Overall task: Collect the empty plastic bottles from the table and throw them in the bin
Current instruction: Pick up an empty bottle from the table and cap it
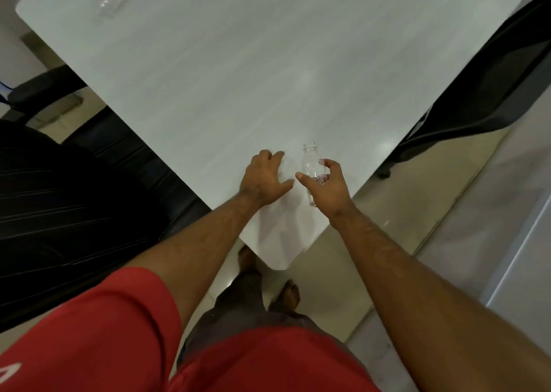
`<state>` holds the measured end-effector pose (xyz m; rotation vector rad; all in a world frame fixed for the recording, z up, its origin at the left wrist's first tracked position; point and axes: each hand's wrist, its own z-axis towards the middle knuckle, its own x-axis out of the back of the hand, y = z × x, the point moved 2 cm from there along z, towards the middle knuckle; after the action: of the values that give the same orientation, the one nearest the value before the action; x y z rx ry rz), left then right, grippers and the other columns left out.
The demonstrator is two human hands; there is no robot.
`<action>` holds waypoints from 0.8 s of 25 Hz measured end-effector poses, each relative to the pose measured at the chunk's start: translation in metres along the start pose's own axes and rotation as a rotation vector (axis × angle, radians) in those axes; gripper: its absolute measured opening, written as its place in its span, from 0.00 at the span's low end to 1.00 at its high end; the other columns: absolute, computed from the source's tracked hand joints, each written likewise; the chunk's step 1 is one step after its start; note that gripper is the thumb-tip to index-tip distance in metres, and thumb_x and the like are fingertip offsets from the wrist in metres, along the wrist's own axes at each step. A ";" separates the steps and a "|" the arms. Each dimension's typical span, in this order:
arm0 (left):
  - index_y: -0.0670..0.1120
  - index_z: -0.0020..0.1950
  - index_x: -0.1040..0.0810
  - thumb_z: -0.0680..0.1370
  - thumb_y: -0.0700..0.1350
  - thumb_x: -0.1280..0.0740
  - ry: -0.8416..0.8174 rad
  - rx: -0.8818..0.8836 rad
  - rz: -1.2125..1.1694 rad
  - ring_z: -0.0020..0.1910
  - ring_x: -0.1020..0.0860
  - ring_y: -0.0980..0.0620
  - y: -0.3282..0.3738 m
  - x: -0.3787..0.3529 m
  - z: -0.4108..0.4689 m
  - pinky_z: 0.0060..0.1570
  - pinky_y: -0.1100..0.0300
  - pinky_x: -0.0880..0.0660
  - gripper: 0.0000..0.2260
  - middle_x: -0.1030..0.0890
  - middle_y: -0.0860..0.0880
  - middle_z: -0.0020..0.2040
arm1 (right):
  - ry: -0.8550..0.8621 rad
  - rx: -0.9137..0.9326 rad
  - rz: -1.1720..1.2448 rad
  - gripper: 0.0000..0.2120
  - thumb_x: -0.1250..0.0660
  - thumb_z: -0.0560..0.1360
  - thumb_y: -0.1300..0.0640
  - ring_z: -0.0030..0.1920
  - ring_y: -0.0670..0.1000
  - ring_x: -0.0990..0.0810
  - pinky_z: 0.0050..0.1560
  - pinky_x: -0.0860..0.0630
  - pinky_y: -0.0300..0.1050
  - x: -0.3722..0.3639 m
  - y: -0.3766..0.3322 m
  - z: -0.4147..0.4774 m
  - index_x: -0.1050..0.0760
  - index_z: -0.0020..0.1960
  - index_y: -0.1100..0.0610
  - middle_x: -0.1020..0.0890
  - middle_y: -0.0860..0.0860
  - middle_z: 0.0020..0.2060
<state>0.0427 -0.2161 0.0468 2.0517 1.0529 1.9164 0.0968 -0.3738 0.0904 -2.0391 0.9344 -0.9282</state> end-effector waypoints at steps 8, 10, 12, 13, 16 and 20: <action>0.42 0.56 0.19 0.75 0.41 0.30 0.131 0.318 -0.495 0.49 0.21 0.47 0.033 0.009 -0.017 0.50 0.56 0.24 0.11 0.20 0.45 0.50 | -0.077 0.073 -0.096 0.30 0.25 0.72 0.49 0.54 0.52 0.22 0.56 0.20 0.49 0.023 0.016 -0.029 0.35 0.69 0.52 0.26 0.48 0.56; 0.40 0.55 0.18 0.75 0.39 0.30 0.155 0.462 -0.894 0.46 0.20 0.48 0.041 0.030 -0.035 0.48 0.53 0.19 0.09 0.19 0.45 0.46 | -0.119 0.141 -0.150 0.31 0.24 0.71 0.49 0.54 0.53 0.21 0.56 0.20 0.47 0.019 0.012 -0.040 0.35 0.69 0.52 0.26 0.48 0.56; 0.39 0.55 0.18 0.76 0.37 0.32 0.114 0.498 -1.077 0.46 0.20 0.46 0.045 0.049 -0.058 0.48 0.55 0.18 0.09 0.19 0.44 0.47 | -0.165 0.228 -0.201 0.32 0.23 0.71 0.49 0.54 0.53 0.20 0.54 0.19 0.46 0.012 0.007 -0.054 0.35 0.68 0.53 0.24 0.48 0.56; 0.38 0.55 0.18 0.77 0.36 0.33 0.109 0.498 -1.126 0.45 0.20 0.46 0.045 0.059 -0.070 0.47 0.56 0.18 0.09 0.19 0.43 0.48 | -0.185 0.271 -0.221 0.31 0.23 0.71 0.49 0.53 0.52 0.19 0.53 0.20 0.44 0.008 0.002 -0.062 0.35 0.67 0.52 0.23 0.49 0.56; 0.36 0.56 0.19 0.78 0.37 0.33 0.137 0.474 -1.165 0.42 0.21 0.47 0.039 0.086 -0.107 0.47 0.57 0.18 0.09 0.19 0.41 0.49 | -0.219 0.391 -0.314 0.30 0.23 0.69 0.45 0.50 0.51 0.17 0.51 0.20 0.44 -0.005 -0.009 -0.087 0.32 0.65 0.50 0.18 0.49 0.55; 0.37 0.52 0.17 0.77 0.42 0.30 0.136 0.430 -1.121 0.39 0.22 0.50 0.017 0.107 -0.157 0.40 0.60 0.20 0.09 0.19 0.41 0.45 | -0.193 0.555 -0.521 0.28 0.26 0.70 0.41 0.51 0.49 0.17 0.52 0.22 0.42 -0.030 -0.016 -0.125 0.27 0.66 0.50 0.16 0.47 0.54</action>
<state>-0.1017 -0.2224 0.1718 0.9628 2.1453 1.2621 -0.0143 -0.3777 0.1565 -1.8497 0.0090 -1.0825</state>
